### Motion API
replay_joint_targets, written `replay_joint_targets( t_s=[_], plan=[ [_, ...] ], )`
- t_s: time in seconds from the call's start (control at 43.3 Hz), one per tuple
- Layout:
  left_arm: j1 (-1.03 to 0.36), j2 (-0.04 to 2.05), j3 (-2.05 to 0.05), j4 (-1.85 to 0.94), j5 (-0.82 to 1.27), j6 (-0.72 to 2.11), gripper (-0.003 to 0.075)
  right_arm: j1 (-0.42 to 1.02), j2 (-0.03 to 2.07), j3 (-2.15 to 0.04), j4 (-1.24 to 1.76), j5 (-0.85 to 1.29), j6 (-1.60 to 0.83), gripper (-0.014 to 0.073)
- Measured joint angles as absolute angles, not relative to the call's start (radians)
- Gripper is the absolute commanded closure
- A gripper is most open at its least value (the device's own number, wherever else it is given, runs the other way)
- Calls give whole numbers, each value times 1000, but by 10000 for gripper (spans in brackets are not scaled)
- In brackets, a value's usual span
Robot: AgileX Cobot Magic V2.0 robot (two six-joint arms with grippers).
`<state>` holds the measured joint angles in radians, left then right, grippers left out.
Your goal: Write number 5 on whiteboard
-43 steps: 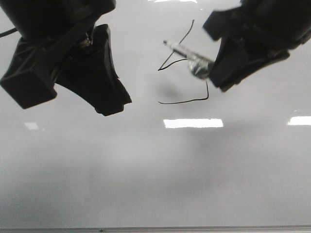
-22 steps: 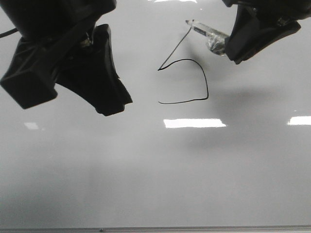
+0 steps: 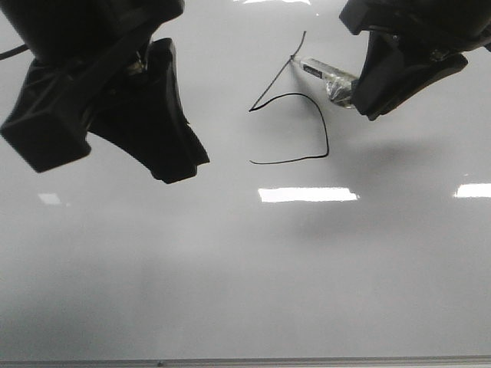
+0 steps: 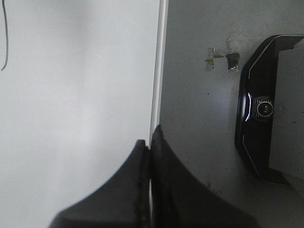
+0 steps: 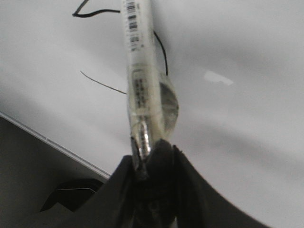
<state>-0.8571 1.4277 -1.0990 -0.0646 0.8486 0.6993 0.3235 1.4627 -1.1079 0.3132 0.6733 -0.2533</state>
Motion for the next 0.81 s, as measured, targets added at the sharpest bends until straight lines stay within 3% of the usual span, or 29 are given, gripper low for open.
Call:
replay_joint_targets(
  t_s=[0.438,0.808],
  plan=[
    [-857,1428,-1099,-65,849,699,741,315,1465,-1109,268,677,-157,656],
    [-857,1428,-1099,-65,849,699,741,202,1384,-1110,195,738,-102,656]
  ],
)
